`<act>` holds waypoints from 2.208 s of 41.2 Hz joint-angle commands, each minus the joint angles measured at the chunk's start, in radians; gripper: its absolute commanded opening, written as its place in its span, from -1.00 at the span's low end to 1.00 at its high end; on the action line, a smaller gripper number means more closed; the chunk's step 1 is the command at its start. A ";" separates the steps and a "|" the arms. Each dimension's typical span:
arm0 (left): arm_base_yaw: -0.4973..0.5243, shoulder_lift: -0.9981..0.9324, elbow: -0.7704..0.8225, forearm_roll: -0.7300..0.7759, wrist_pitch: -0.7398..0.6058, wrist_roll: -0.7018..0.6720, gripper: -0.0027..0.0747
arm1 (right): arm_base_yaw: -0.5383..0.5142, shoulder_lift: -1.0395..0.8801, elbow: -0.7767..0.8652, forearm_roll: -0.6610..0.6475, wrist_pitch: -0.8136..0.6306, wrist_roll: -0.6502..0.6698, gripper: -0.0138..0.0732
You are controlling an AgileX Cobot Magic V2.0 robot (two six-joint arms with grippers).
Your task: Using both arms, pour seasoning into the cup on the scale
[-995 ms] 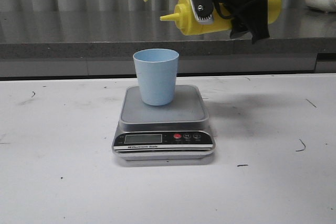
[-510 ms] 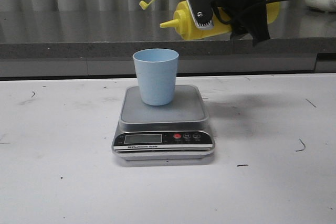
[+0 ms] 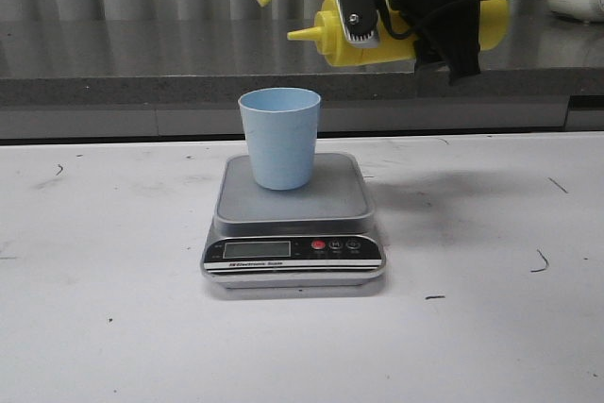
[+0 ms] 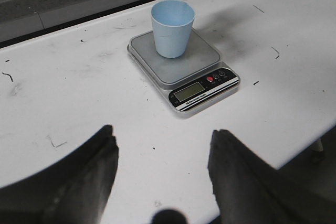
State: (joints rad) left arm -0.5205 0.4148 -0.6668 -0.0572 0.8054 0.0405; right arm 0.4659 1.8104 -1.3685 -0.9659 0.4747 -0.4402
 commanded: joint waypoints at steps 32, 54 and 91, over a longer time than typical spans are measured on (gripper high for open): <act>-0.007 0.006 -0.024 -0.010 -0.075 -0.003 0.07 | -0.269 -0.439 0.382 0.060 -0.546 0.978 0.26; -0.007 0.006 -0.024 -0.010 -0.075 -0.003 0.07 | -0.501 -0.359 0.706 0.382 -1.125 0.840 0.26; -0.007 0.006 -0.024 -0.010 -0.075 -0.003 0.07 | -0.501 0.106 0.621 0.601 -1.628 0.583 0.26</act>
State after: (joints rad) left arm -0.5205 0.4148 -0.6668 -0.0572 0.8054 0.0405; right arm -0.0307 1.9460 -0.6959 -0.3859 -1.0207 0.1557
